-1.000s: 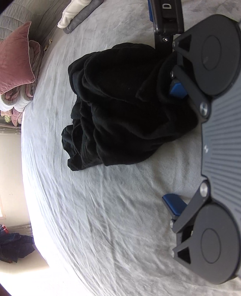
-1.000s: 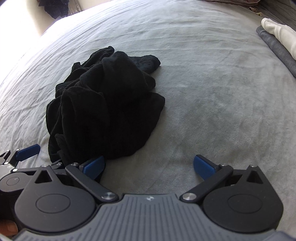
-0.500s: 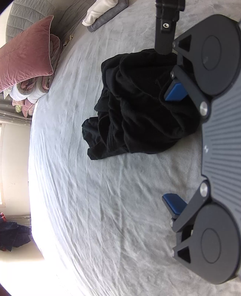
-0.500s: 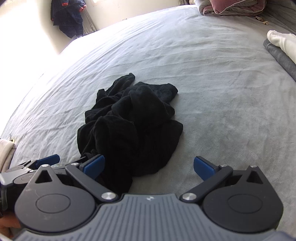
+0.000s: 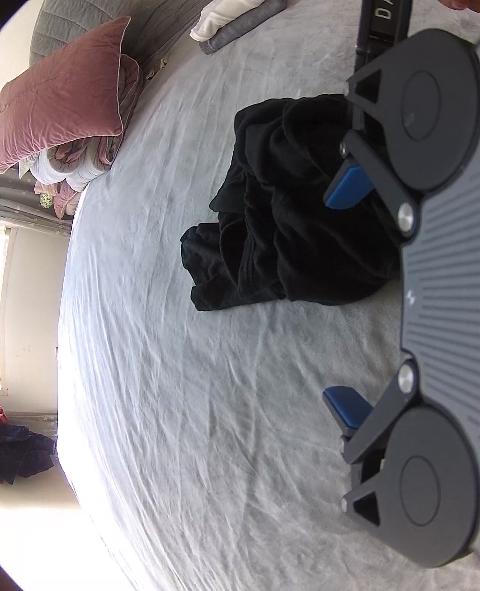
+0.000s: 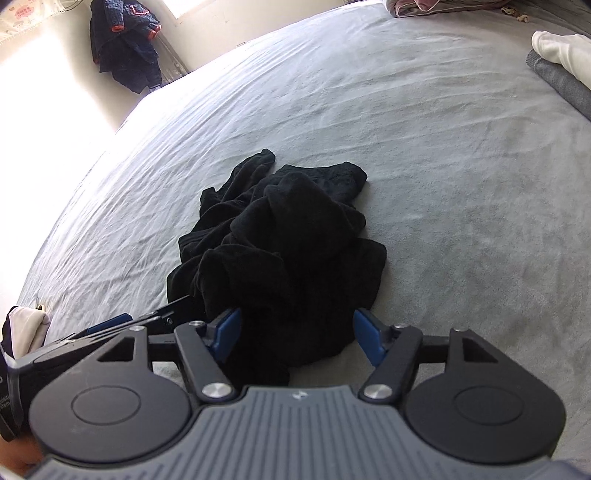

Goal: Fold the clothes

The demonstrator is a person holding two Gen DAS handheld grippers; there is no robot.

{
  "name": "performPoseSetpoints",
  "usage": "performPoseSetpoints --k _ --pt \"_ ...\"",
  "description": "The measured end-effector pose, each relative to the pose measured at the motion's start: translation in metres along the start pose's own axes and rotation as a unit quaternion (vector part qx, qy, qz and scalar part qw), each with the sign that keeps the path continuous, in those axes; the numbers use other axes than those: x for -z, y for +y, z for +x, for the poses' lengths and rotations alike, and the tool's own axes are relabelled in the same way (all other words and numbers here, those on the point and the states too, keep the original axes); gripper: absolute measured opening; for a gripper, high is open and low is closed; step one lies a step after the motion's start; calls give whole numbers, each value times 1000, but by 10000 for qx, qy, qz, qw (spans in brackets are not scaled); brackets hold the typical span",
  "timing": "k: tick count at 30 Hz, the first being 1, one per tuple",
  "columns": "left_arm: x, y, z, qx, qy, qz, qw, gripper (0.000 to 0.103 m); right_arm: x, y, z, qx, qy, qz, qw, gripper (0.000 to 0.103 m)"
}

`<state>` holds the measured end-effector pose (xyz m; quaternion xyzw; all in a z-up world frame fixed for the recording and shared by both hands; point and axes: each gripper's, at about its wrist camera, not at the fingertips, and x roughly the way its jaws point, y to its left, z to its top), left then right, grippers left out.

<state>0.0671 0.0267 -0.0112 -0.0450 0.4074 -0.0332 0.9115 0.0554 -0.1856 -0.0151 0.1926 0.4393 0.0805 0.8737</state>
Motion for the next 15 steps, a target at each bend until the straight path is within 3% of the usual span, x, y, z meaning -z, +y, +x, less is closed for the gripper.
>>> performPoseSetpoints --k 5,7,15 --pt "-2 1 2 72 29 -133 9999 102 6 0 1 -22 1 -152 9999 38" --pt "-2 0 2 133 33 -126 9998 102 8 0 -1 -30 -26 -211 9998 15" --pt "-1 -7 -2 356 -113 -45 9993 102 8 -19 -18 -176 -139 19 9997 12"
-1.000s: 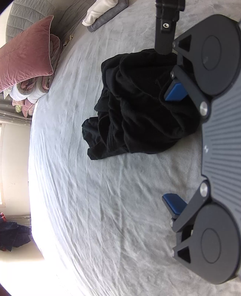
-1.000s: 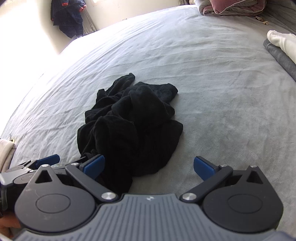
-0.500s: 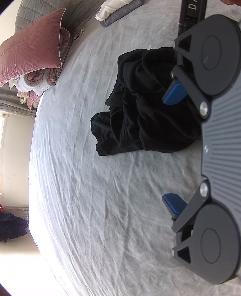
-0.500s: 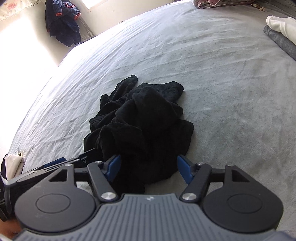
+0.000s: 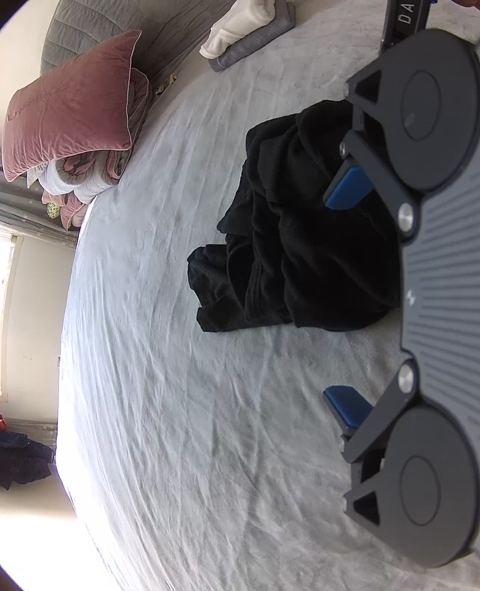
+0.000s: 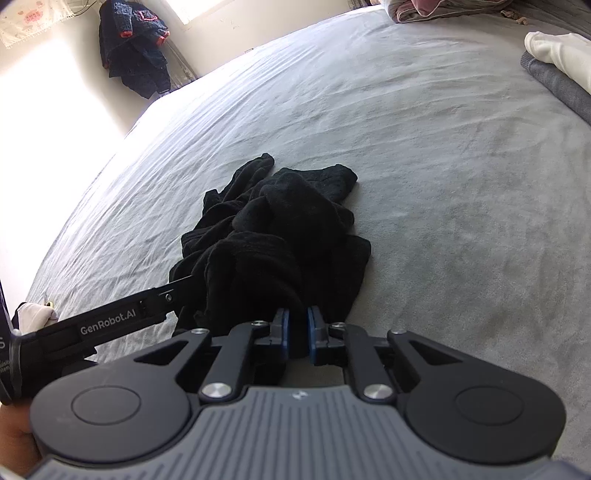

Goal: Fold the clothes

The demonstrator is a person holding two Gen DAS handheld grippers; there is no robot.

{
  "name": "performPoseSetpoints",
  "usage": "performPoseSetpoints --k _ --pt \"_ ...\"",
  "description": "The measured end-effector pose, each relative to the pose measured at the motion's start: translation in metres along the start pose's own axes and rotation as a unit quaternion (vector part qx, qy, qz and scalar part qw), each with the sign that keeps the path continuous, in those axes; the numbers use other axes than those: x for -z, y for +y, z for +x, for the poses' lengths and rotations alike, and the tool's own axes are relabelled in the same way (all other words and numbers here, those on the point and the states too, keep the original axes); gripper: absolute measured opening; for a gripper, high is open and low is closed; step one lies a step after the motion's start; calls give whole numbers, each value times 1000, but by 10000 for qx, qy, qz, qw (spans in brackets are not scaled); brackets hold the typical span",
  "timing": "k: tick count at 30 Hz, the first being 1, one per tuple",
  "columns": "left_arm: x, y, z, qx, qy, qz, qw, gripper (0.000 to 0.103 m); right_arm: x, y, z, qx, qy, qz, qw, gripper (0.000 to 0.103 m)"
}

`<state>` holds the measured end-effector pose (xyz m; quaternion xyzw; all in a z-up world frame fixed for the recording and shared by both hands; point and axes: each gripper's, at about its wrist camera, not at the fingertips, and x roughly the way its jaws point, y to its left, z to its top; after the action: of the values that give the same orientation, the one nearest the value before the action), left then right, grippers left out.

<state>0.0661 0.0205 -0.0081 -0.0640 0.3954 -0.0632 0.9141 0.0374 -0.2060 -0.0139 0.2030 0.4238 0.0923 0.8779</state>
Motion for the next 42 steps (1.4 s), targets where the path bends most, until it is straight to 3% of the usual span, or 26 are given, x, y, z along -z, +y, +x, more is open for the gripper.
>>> performPoseSetpoints --k 5,7,12,15,17,18,19,21,23,26,31,38,42 --pt "-1 -4 -3 71 -125 43 9999 102 -2 -13 -18 -53 -161 161 9997 10" --pt "-1 -4 -3 81 -151 39 9998 102 -3 -19 -26 -48 -241 207 9995 1" --pt "-2 -5 -3 141 -197 0 9997 99 -4 -40 -44 7 -348 403 9986 1" --pt "-3 -7 -5 340 -265 -50 9991 93 -1 -48 -46 95 -283 448 9985 14" --pt "-4 -11 -8 616 -377 -10 9974 88 1 -51 -47 203 -269 482 9983 15" --pt "-4 -14 -10 757 -438 42 9962 87 2 -52 -47 253 -256 472 9982 21" --pt "-4 -19 -12 905 -507 143 9945 87 3 -53 -47 302 -243 461 9982 39" --pt "-2 -29 -16 1132 -604 390 9910 85 4 -53 -49 348 -317 463 9978 58" --pt "1 -39 -18 1277 -629 678 9875 83 4 -52 -50 359 -327 435 9979 58" --pt "8 -53 -17 1395 -556 1140 9821 67 3 -54 -48 353 -297 472 9978 58" --pt "17 -62 -14 1197 -435 1564 9794 7 3 -56 -41 360 -156 598 9974 58" --pt "10 -38 -44 1054 -893 1177 9834 5 0 -58 -35 422 -118 665 9968 58" --pt "8 -20 -69 1038 -1288 1097 9801 5 -2 -59 -32 441 -97 714 9964 60"
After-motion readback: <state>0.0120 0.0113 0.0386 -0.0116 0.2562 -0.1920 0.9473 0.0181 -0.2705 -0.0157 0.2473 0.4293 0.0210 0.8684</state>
